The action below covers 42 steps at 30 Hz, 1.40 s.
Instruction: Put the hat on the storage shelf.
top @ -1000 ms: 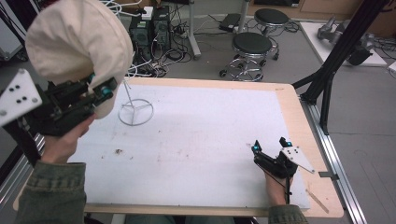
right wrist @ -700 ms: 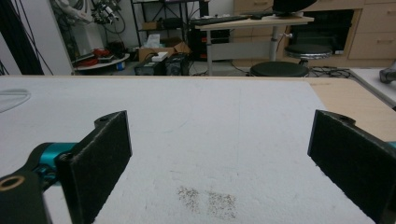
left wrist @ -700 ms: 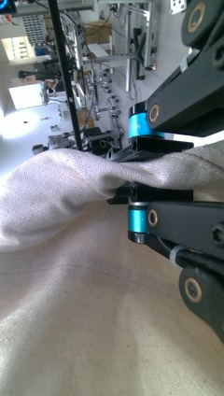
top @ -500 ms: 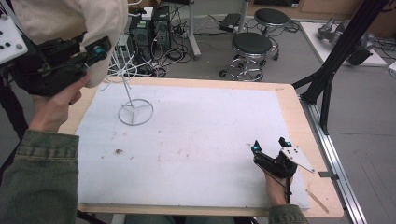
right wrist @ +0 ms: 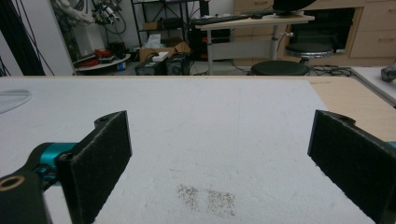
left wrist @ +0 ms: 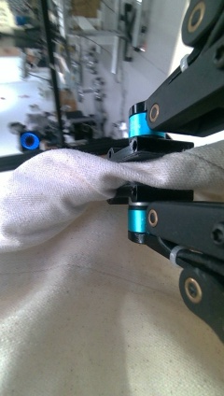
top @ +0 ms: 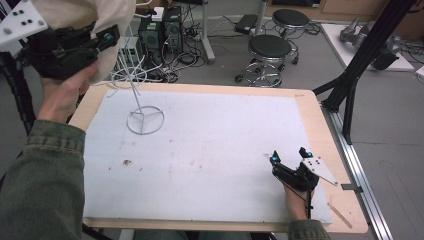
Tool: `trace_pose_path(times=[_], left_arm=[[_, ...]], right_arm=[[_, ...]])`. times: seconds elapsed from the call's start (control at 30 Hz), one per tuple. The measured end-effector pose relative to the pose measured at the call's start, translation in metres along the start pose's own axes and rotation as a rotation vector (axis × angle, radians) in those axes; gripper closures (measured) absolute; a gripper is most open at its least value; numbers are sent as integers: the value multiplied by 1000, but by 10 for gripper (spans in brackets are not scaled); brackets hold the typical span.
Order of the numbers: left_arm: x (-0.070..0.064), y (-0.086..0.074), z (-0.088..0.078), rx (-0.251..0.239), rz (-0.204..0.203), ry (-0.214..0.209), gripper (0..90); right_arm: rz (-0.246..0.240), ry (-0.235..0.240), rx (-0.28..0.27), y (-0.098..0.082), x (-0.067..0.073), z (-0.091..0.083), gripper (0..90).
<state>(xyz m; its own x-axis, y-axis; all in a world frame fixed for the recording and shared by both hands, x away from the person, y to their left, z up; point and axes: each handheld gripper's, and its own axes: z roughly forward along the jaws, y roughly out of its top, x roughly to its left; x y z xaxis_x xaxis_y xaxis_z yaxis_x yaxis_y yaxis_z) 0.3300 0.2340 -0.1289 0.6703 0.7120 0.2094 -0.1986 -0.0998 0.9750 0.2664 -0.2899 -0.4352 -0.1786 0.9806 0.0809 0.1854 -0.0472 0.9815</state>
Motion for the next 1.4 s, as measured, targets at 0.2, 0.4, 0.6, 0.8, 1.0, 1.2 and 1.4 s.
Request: trace_pose_path(times=[0.2,0.4,0.6,0.8,1.0,1.2,1.4], left_arm=[[5,-10,10,32,-30,-20,814],[3,-24,14,51,-36,-19,814],[6,-36,14,67,-51,-21,812],[7,-50,8,68,-77,-15,811],[8,-59,2,63,-94,-18,810],[8,-59,2,61,-95,-18,809],[7,-62,1,75,-99,-28,803]], right_arm=[[0,4,-1,0,0,0,50],[-3,10,4,0,0,0,50],[1,4,6,0,-1,0,50],[3,0,1,0,-2,-1,50],[8,1,5,0,-1,-1,50],[1,1,-2,0,-2,-1,50],[3,2,-1,0,-1,-2,50]])
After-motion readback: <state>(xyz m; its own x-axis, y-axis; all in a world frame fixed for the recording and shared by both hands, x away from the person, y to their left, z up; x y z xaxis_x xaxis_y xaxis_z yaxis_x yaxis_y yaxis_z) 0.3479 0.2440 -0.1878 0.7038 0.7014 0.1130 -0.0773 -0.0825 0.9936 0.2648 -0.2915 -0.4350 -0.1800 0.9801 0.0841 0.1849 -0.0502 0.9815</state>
